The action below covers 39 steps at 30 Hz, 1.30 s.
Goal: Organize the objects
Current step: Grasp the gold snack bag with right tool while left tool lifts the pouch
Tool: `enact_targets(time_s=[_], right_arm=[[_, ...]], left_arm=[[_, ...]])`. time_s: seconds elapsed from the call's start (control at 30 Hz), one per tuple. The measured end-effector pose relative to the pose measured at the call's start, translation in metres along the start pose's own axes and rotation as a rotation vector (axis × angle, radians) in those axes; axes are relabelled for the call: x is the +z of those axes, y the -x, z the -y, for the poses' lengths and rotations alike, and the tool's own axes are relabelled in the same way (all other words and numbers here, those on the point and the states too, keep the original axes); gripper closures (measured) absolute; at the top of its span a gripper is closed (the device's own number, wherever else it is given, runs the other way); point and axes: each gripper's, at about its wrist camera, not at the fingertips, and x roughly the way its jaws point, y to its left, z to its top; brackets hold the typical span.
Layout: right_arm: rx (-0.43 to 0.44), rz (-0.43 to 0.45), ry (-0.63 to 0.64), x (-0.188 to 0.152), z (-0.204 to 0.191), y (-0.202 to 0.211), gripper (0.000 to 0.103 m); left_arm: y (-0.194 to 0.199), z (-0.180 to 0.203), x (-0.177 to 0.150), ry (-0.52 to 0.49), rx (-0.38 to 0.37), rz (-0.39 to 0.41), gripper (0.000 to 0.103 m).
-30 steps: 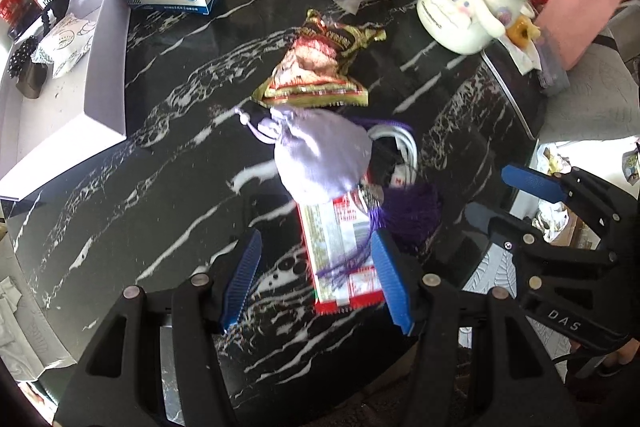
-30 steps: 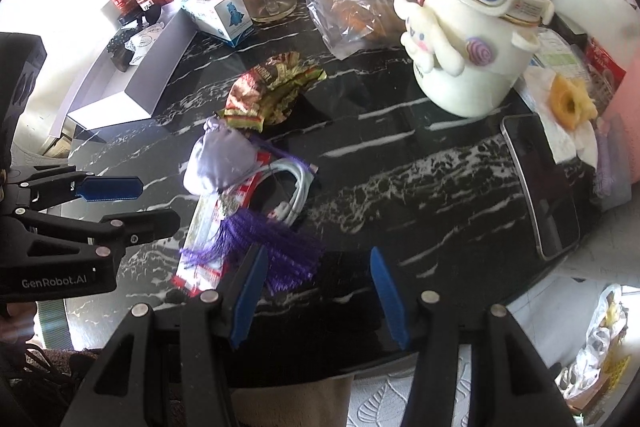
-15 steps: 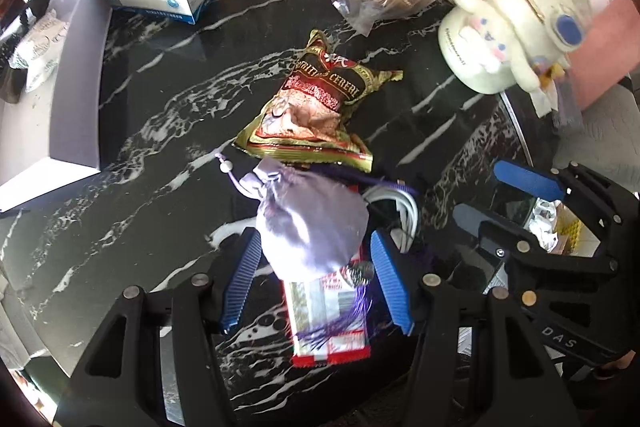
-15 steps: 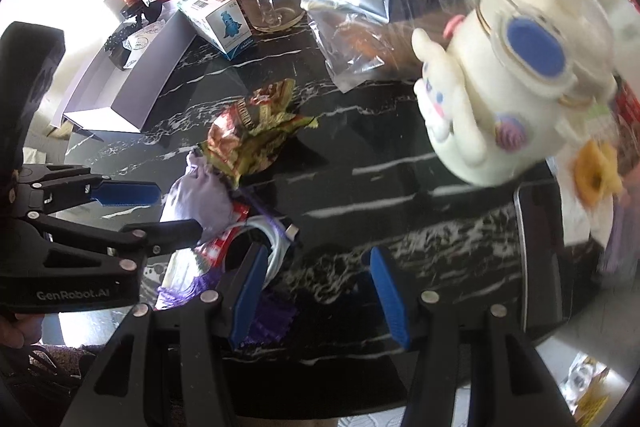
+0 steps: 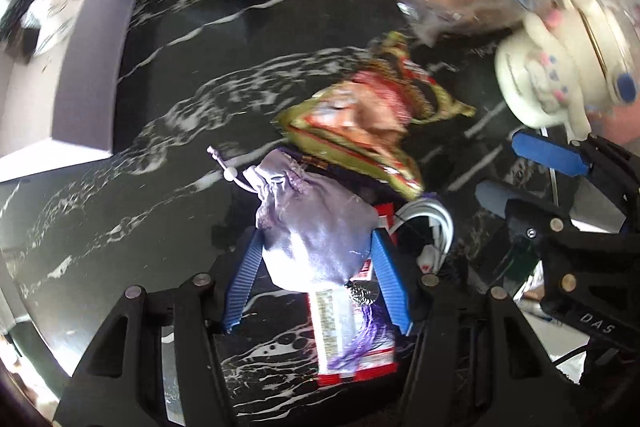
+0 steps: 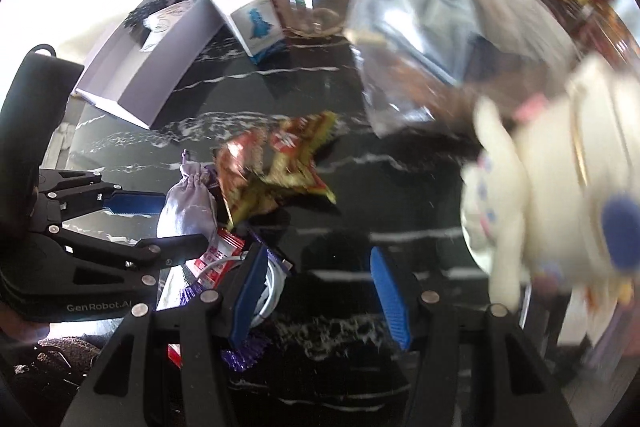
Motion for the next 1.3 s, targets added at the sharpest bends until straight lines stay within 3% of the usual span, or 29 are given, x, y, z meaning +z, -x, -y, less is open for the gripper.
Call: enact_targets(time_s=[0.1, 0.23, 0.33, 0.67, 0.9, 1.03, 1.17, 1.3], right_arm=[[0.023, -0.008, 0.036, 0.011, -0.004, -0.005, 0.048], [0.052, -0.013, 0.069, 0.024, -0.010, -0.012, 0.031], [0.066, -0.010, 0.084, 0.033, -0.014, -0.016, 0.027], [0.066, -0.058, 0.177, 0.057, -0.032, -0.043, 0.027], [0.051, -0.079, 0.170, 0.059, -0.027, -0.055, 0.027], [0.119, -0.091, 0.143, 0.057, -0.021, -0.056, 0.037], [0.117, -0.081, 0.158, 0.054, -0.021, -0.054, 0.039], [0.117, -0.077, 0.135, 0.049, -0.015, -0.049, 0.047]], left_arm=[[0.002, -0.014, -0.002, 0.056, 0.030, 0.006, 0.051], [0.007, -0.031, -0.005, 0.134, 0.047, 0.013, 0.053], [0.009, -0.041, -0.008, 0.190, 0.035, 0.014, 0.053], [0.000, -0.050, -0.008, 0.290, -0.011, -0.004, 0.047], [0.003, -0.046, 0.000, 0.268, 0.021, 0.016, 0.046], [0.005, -0.036, 0.011, 0.231, 0.030, 0.024, 0.054], [0.007, -0.027, 0.014, 0.191, 0.011, 0.024, 0.059], [0.015, -0.020, 0.015, 0.163, -0.005, 0.034, 0.060]])
